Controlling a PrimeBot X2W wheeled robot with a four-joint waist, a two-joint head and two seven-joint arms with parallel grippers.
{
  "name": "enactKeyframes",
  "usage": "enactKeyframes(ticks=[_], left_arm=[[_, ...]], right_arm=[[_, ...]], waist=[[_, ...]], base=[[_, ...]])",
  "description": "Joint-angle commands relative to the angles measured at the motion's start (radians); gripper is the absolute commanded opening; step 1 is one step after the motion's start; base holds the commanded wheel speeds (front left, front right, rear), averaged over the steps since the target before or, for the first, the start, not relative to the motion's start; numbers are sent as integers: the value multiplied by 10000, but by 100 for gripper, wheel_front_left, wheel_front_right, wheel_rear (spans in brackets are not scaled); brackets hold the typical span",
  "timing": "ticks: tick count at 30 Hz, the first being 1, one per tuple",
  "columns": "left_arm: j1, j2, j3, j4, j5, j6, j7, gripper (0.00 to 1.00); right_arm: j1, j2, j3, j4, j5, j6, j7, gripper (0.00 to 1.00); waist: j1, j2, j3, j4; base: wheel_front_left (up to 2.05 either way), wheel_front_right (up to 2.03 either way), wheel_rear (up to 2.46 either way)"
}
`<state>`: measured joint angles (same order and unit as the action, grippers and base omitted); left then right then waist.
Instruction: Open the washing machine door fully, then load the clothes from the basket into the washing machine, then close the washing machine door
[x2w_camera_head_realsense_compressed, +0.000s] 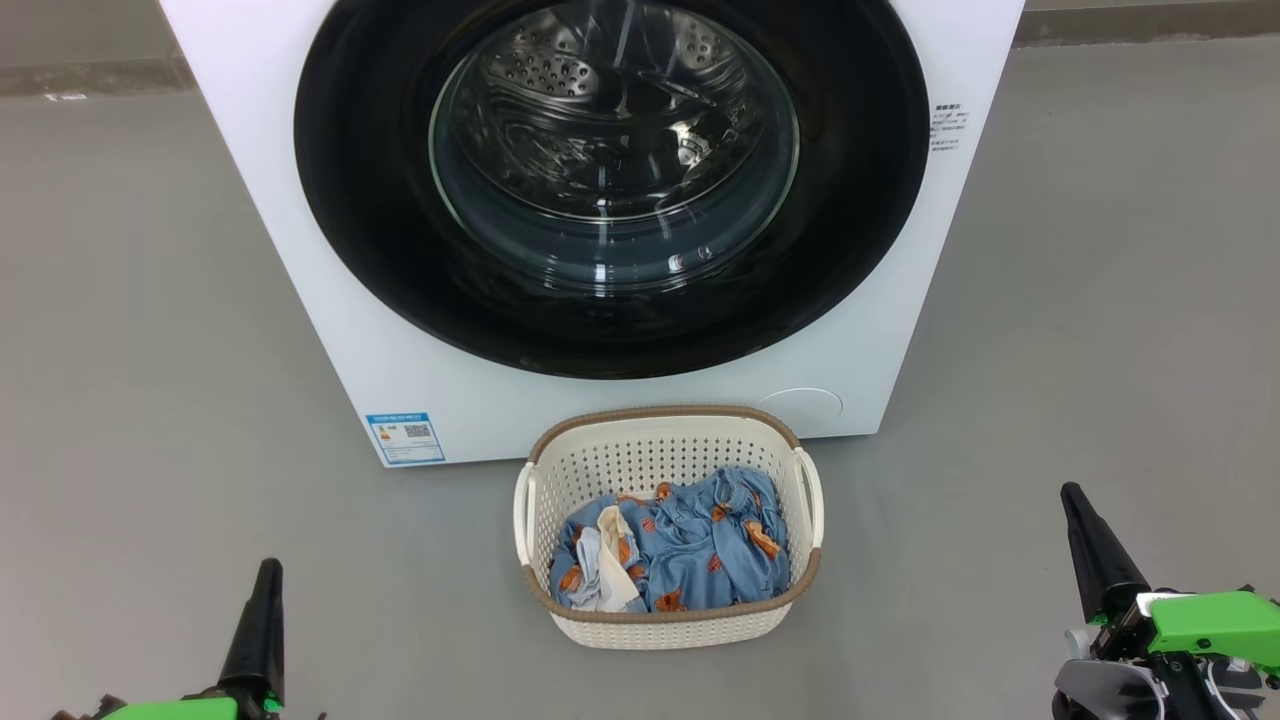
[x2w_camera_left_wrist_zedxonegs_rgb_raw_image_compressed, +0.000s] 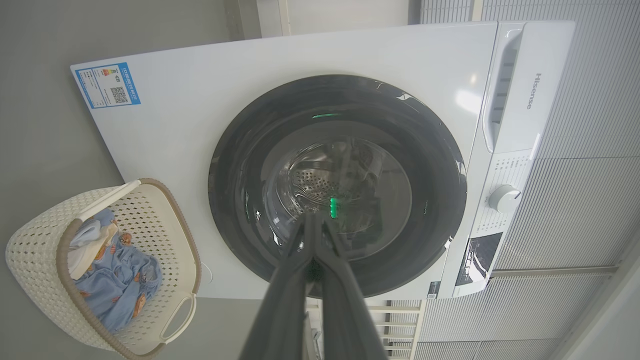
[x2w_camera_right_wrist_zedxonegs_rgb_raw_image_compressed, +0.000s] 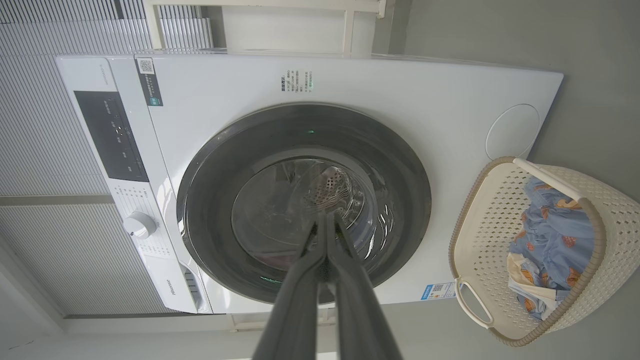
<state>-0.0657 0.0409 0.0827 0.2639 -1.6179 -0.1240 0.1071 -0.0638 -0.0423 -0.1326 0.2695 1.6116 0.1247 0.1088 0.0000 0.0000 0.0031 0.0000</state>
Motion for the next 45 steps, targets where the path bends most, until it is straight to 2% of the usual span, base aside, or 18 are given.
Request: enactKeyframes(ticks=[1, 12, 13, 19, 23, 28, 45], left_arm=[[-423, 93, 318, -189, 99, -67, 67, 0], [-423, 93, 316, -190, 97, -67, 66, 0], [10, -4, -6, 23, -3, 2, -5, 100], [220, -103, -59, 311, 13, 13, -50, 100], [186, -91, -91, 239, 51, 11, -115, 100], [154, -76, -141, 138, 110, 8, -216, 100], [-23, 135, -456, -62, 608, -3, -725, 100]], right_arm=[[-442, -81, 178, -247, -38, 60, 52, 0], [-442, -81, 178, -247, -38, 60, 52, 0], [7, 8, 5, 26, 0, 0, 0, 100], [241, 135, 66, 333, 11, -1, -66, 100], [193, 128, 142, 300, 29, 1, -186, 100], [138, 119, 223, 260, 95, 4, -340, 100], [-51, 18, 617, -89, -367, 12, -805, 100]], waist=[[0, 0, 0, 0], [0, 0, 0, 0], [0, 0, 0, 0], [2, 0, 11, 2], [22, 0, -21, 4], [1, 0, -10, -4], [0, 0, -12, -43]], base=[[0, 0, 0], [0, 0, 0], [0, 0, 0], [0, 0, 0], [0, 0, 0], [0, 0, 0], [0, 0, 0]])
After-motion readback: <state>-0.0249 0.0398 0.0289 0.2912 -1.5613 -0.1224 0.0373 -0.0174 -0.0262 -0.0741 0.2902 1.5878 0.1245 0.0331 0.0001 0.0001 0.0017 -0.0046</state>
